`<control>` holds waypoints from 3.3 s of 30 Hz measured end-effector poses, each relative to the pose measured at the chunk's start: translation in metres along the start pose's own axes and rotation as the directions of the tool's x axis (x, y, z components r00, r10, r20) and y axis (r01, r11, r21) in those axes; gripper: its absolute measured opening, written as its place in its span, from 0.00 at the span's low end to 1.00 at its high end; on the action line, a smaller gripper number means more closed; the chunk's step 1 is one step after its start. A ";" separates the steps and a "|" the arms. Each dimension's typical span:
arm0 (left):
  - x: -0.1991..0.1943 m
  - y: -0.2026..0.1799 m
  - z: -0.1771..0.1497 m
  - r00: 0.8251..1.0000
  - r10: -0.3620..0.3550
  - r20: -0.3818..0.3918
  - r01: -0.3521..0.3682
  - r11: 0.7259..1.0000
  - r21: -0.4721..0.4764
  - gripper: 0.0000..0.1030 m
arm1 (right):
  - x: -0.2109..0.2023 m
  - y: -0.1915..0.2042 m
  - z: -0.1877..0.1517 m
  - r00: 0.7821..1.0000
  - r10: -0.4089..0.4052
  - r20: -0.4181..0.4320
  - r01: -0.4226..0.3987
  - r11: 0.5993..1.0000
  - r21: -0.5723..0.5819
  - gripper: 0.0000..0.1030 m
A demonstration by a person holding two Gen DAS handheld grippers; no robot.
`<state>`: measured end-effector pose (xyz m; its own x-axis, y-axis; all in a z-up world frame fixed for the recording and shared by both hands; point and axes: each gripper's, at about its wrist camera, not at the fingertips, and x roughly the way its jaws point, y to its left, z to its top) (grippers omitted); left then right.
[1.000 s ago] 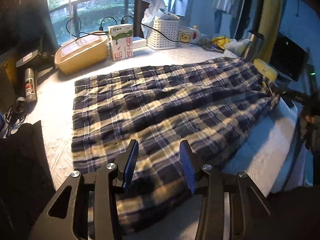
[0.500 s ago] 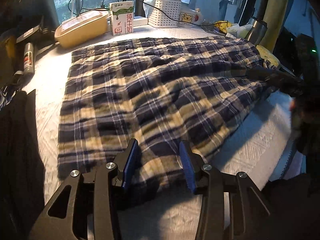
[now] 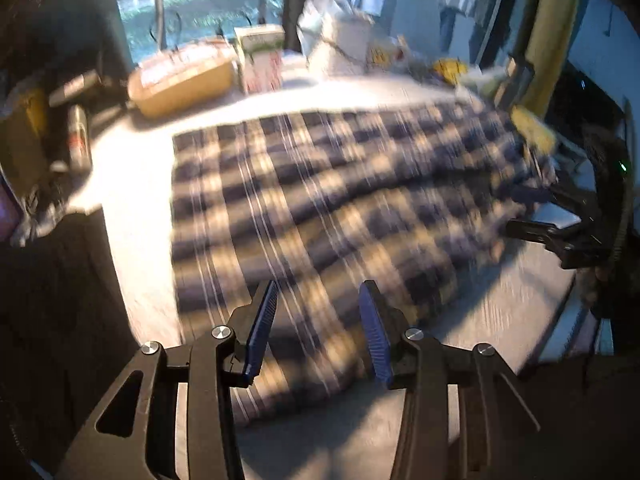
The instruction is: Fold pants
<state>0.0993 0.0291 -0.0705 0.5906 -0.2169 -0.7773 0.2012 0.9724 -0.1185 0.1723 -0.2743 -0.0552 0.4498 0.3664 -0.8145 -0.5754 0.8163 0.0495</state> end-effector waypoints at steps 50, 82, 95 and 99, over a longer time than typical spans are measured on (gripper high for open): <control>0.130 0.016 0.106 0.984 -0.070 -0.161 0.077 0.996 0.038 0.42 | 0.080 -0.002 0.079 0.997 -0.009 -0.082 -0.007 0.983 -0.185 0.23; 0.095 0.086 0.092 0.951 0.268 -0.155 -0.261 0.963 0.061 0.54 | 0.015 -0.146 0.076 0.966 -0.250 0.066 0.226 0.940 0.254 0.64; 0.057 -0.016 0.062 0.998 0.021 -0.062 -0.012 0.991 0.134 0.54 | -0.017 -0.082 0.031 0.983 -0.143 0.116 0.125 0.981 0.147 0.64; 0.063 -0.063 0.046 0.993 -0.089 -0.072 0.101 0.979 0.180 0.54 | -0.001 -0.054 0.019 0.994 -0.088 0.070 0.082 0.993 0.088 0.64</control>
<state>0.1596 -0.0502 -0.0834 0.5123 -0.2961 -0.8061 0.3970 0.9140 -0.0834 0.2156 -0.3100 -0.0464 0.5452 0.3236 -0.7733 -0.4744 0.8796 0.0336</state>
